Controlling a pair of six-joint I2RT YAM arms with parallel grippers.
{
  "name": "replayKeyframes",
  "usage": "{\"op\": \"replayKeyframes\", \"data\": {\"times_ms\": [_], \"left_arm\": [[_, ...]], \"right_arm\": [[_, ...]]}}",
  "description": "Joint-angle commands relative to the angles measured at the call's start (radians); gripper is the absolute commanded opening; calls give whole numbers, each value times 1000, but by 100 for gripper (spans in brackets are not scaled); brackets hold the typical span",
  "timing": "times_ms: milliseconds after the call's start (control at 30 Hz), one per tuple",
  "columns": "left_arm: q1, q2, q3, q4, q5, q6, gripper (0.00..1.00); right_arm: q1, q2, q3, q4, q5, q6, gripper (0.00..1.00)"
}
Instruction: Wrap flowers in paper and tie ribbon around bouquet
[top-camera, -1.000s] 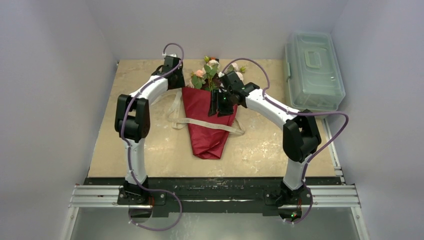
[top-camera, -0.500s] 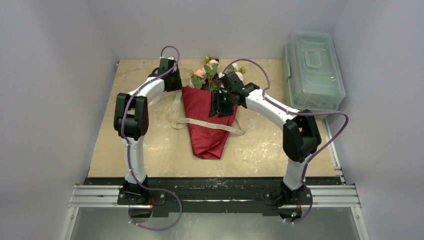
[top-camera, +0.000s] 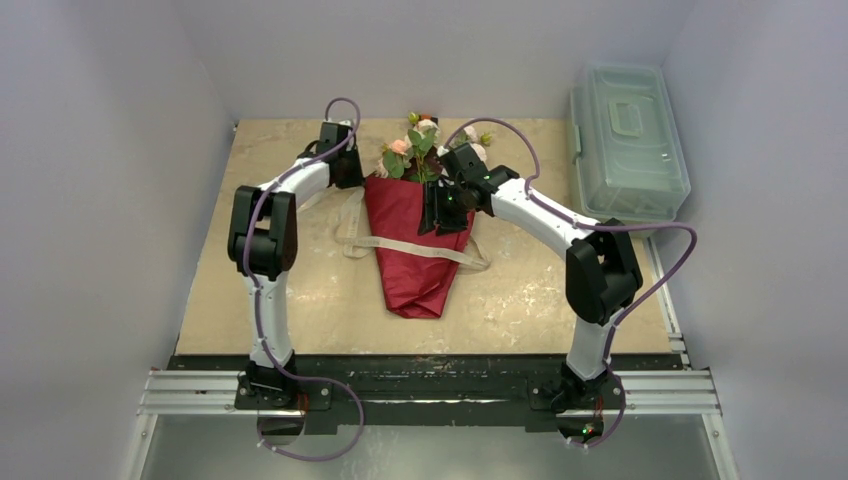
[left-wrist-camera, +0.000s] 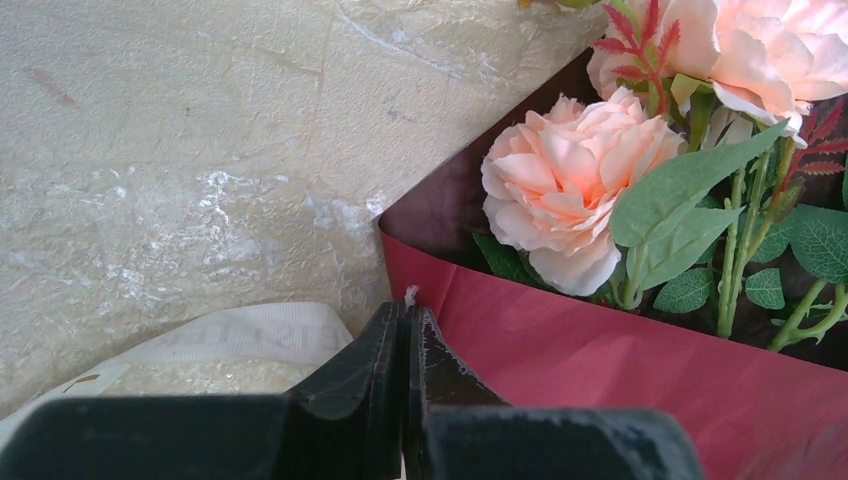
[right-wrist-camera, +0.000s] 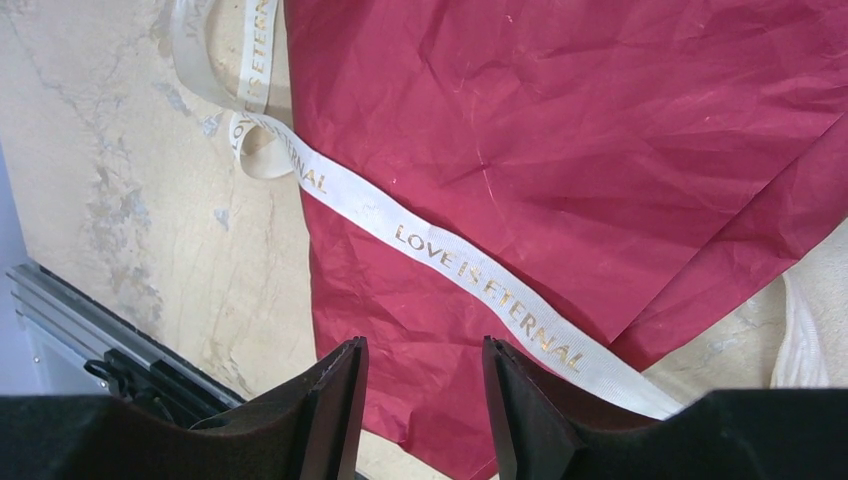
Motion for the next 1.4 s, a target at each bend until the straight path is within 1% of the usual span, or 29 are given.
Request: {"op": "replayKeyframes", "data": {"times_ms": [0,100,167,367,467,500,600,633,733,800,1033,1100,1233,1367], "left_arm": [[17,-77,-10,24,-4,-2,0],[32,-149,-23,-28,-76,11,0],[53,-207,-60,-68,-151,2,0],[155,-373,-278,-78,-317,-88,0],[211,-405,-378,-89,-353,-169,5],[226,-408,-398,-100,-368,-200,16],[257,-422,-429,-97,-383,-255,55],[258,-431,-429,-80,-373,-250,65],[254,-444,-398,-28,-315,-217,77],[250,-425,-359,-21,-290,-211,83],[195,-258,-186,-81,-261,-234,84],[179,-203,-116,-117,-264,-275,84],[124,-127,-26,-174,-292,-371,86],[82,-69,53,-235,-311,-449,92]], "right_arm": [[-4,4,8,-5,13,-18,53],[-4,18,27,-5,8,-20,53],[-5,33,47,-6,3,-20,53],[-5,85,107,-12,-14,-14,52],[-5,97,123,-11,-27,-11,52],[-5,98,126,-14,-29,-11,52],[-4,91,126,-16,-28,-14,52],[-5,85,122,-17,-26,-15,52],[-5,63,94,-13,-16,-16,52],[-5,45,72,-4,-10,-13,52],[-5,13,27,14,-2,3,52],[-4,7,21,14,3,5,52],[-5,1,6,17,5,7,52],[-5,-10,-26,35,4,22,52]]}}
